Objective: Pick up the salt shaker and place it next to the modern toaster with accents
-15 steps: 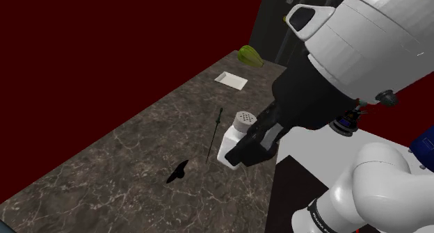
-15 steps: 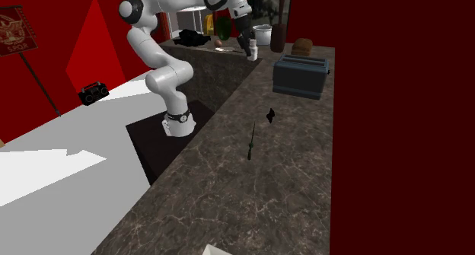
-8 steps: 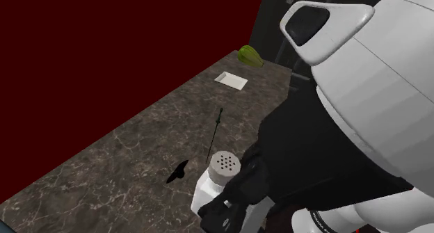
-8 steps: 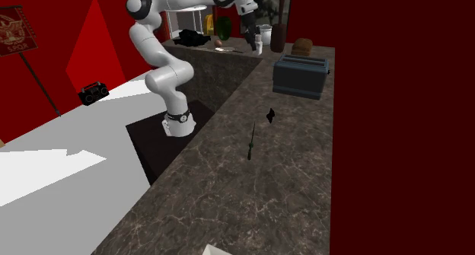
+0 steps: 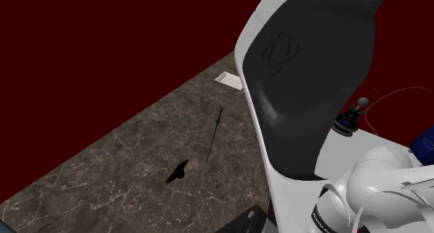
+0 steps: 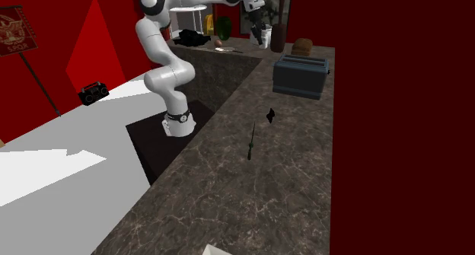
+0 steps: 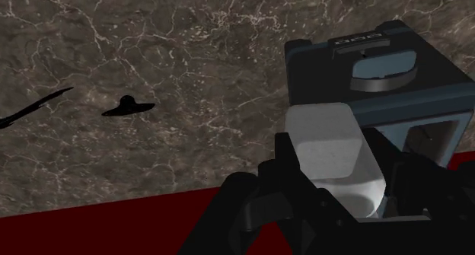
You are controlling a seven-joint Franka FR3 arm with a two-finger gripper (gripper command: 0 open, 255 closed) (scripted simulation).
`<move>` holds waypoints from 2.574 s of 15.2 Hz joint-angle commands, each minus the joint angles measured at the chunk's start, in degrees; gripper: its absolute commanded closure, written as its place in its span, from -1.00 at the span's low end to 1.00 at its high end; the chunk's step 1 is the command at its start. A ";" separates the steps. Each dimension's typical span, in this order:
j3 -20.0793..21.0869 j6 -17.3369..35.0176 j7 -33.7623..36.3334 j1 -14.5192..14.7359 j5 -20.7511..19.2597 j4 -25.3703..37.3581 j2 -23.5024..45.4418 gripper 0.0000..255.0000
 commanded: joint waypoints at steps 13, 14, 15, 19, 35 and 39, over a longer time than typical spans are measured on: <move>35.20 -9.93 14.46 -36.00 2.99 39.27 -0.54 1.00; 37.34 -11.57 15.39 -39.40 3.90 43.67 -1.82 1.00; 39.45 -13.40 16.44 -43.01 4.87 48.56 -3.23 1.00; 42.80 -15.57 18.49 -48.74 6.92 56.29 -6.35 1.00; 42.22 -3.17 17.06 -40.60 8.28 39.55 -8.36 1.00; 42.67 -0.58 16.84 -39.60 8.99 36.72 -9.16 1.00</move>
